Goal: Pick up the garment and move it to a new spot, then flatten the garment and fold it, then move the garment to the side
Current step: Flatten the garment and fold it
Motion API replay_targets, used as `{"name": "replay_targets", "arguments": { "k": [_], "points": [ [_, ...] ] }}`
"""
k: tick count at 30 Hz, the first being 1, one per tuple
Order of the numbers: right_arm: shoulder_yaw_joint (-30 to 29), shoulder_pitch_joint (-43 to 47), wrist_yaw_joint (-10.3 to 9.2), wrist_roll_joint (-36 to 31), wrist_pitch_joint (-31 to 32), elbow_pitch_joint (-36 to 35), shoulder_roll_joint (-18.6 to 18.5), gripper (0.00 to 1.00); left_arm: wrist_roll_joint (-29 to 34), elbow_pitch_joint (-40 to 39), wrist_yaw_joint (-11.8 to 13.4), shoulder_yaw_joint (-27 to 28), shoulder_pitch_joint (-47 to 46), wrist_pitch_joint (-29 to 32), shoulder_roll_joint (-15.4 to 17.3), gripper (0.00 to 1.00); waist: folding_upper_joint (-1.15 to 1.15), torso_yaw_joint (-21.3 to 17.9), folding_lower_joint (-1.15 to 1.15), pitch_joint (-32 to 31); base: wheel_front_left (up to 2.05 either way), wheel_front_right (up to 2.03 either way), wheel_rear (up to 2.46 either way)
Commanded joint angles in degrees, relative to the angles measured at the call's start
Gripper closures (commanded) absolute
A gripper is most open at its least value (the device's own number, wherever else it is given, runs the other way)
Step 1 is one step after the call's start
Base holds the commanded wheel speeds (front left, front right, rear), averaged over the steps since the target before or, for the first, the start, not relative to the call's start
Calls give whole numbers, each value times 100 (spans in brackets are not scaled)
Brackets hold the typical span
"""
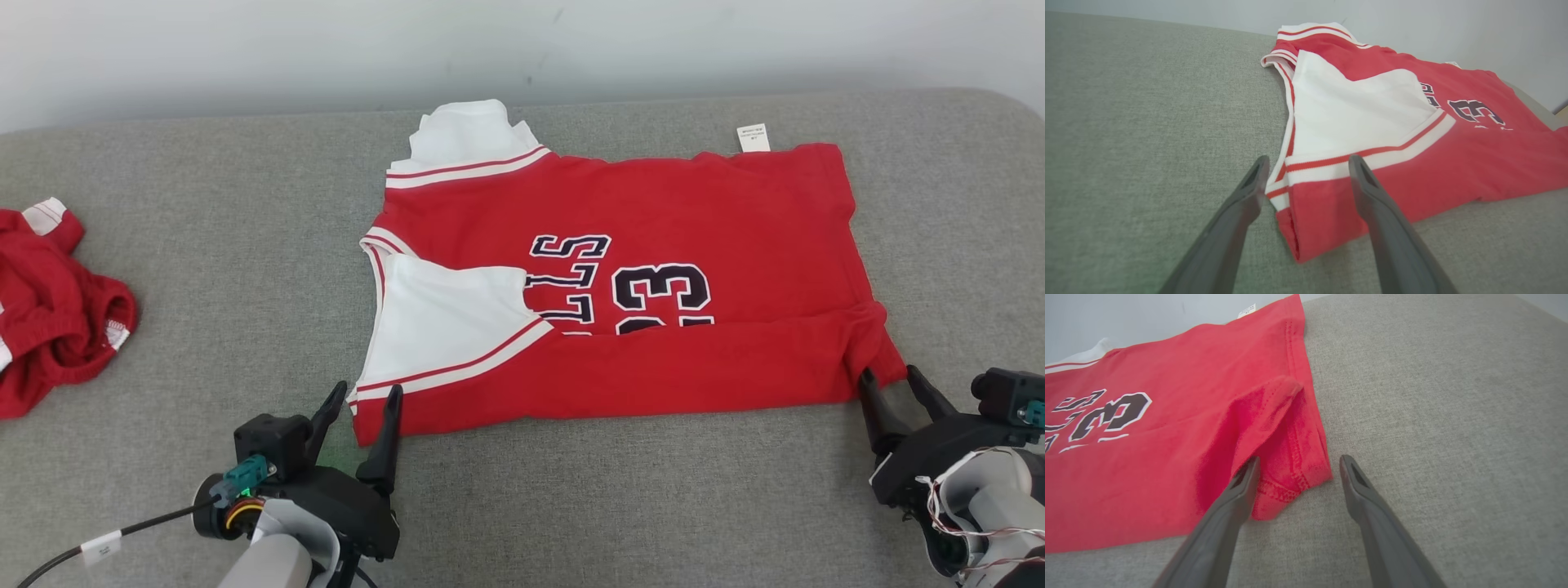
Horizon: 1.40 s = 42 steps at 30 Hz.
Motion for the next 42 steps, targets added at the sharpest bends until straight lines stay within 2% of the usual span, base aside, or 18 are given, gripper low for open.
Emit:
{"name": "replay_targets", "arguments": {
  "k": [1, 13, 16, 20, 21, 27, 31, 34, 38, 42],
  "points": [
    [10, -39, 4, -42, -45, 6, 31, 0, 55, 10, 17, 20, 83, -35, -23, 0, 0, -4, 1, 0, 0, 0, 0],
    [96, 31, 4, -342, -134, 131, 57, 0, 314, -14, 21, 302, 417, -35, -245, 0, 0, 79, 1, -63, 0, 0, 0],
    [-21, 9, 4, -312, -147, 155, 104, 0, 375, 43, 13, 329, 419, -35, -298, 0, 0, 93, 1, -80, 0, 0, 0],
    [-275, 170, 4, -409, -158, -99, -28, 0, 433, -7, -23, 421, 511, -35, -359, 0, 0, 123, 1, -144, 0, 0, 0],
    [-498, 311, 4, -536, -150, -328, -61, 0, 460, -60, -38, 489, 560, -34, -373, 0, 0, 119, 1, -190, 0, 0, 0],
    [-1001, 731, 4, -879, -151, -869, -34, 0, 527, -254, -35, 672, 758, -35, -387, 0, 0, 99, 1, -279, 0, 0, 0],
    [-1069, 997, 4, -1056, -151, -1134, 102, 0, 617, -378, -42, 762, 876, -35, -416, 0, 0, 99, 1, -289, 0, 0, 0],
    [-1003, 957, 4, -1253, -152, -1112, 153, 0, 662, -346, -53, 768, 879, -35, -445, 0, 0, 105, 1, -246, 0, 0, 0],
    [-859, 765, 4, -1893, -152, -870, 143, 0, 703, -196, -76, 774, 743, -35, -481, 0, 0, 132, 1, -180, 0, 0, 0],
    [-954, 594, 4, -2239, -152, -614, 209, 0, 753, -25, -94, 743, 592, -35, -529, 0, 0, 169, 1, -133, 0, 0, 0]
  ]
}}
